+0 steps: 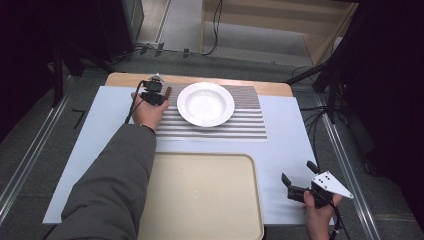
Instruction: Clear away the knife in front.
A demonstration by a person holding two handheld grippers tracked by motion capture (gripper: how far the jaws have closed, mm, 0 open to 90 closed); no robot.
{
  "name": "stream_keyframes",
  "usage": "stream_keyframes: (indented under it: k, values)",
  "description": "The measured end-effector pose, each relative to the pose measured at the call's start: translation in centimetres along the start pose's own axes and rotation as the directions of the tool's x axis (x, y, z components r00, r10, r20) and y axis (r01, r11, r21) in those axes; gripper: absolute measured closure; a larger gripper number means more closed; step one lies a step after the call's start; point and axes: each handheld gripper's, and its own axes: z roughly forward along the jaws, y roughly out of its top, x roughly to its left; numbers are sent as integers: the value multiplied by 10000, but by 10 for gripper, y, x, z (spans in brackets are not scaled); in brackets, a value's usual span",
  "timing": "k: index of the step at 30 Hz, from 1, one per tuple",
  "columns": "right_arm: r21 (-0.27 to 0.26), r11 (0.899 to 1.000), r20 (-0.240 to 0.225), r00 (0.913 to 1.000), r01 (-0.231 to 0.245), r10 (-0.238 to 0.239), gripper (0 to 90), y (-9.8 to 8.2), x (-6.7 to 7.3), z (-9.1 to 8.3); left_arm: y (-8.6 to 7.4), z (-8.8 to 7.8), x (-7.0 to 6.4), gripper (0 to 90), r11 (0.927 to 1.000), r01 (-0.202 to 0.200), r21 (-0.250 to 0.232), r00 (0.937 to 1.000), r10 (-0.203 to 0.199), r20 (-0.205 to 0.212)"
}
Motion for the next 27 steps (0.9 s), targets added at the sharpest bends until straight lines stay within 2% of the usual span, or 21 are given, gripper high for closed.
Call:
stream_keyframes:
  k: [3,15,27]
  values:
    - [10,10000,-2,10000,12,-12,0,0,0,0,0,-6,1,763,9997,-209,-81,9997,210,82]
    - [48,10000,36,10000,70,-70,0,0,0,0,-3,-28,8,763,9989,-58,-463,9990,79,441]
    - [-18,9999,-8,9999,106,-106,0,0,0,0,-11,-54,9,763,9970,-211,-750,9964,271,798]
